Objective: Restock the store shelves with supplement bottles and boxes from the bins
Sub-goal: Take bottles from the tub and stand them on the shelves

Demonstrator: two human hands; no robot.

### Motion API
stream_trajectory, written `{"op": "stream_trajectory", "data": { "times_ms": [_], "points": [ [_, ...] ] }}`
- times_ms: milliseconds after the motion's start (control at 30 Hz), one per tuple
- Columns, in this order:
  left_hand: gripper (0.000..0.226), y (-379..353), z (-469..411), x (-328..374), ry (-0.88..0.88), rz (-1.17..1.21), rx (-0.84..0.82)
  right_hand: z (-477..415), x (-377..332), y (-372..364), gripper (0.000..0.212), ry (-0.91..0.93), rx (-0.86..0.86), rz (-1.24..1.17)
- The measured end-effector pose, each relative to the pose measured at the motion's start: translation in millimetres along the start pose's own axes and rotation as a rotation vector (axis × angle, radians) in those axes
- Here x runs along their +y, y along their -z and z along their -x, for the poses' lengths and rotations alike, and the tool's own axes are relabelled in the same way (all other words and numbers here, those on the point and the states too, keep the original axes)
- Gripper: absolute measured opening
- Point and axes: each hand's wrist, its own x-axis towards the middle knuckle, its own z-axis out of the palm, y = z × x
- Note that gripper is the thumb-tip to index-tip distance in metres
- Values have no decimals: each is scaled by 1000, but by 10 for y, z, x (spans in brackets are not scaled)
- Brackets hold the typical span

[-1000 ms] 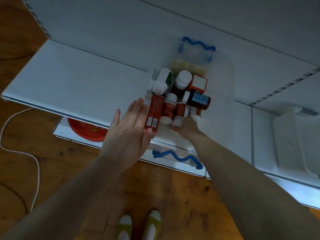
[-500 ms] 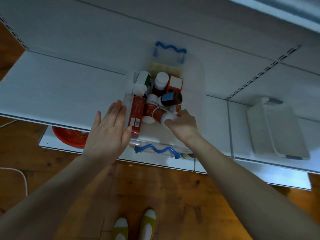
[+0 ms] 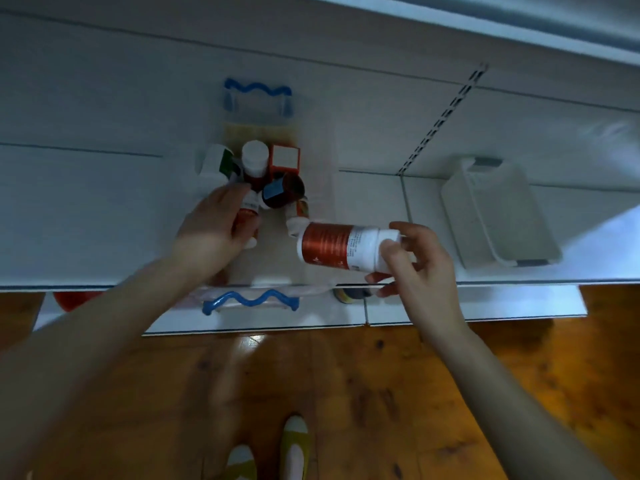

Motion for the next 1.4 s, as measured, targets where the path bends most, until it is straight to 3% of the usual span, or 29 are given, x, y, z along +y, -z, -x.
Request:
{"op": "stream_trajectory", "data": {
  "times_ms": [100,233,600,900,1233,1333,1400],
  "points": [
    [46,-263,-371,17,32,114,-77,-1,59,74,19,-68,25,-106],
    [61,-736,-757,-202,49,42,-126,-51,119,131,19,-90,17,-170],
    [60,-1387,-1269,-423,73,-52,-41,-221,175,187,20,-128,-80,-215],
    [51,-868,-868,-53,58,36,-4,-157,167,138,22,-114,-45,-196],
    [58,101,-106,238,366,413,305,382,-27,116,19,-84,14,-148],
    [68,427,334,367,381,501,343,654,-209,151,19,-78,9,-100],
    [64,655,643,494,361,525,321,824,-357,205,22,-56,-7,-39]
  ]
}}
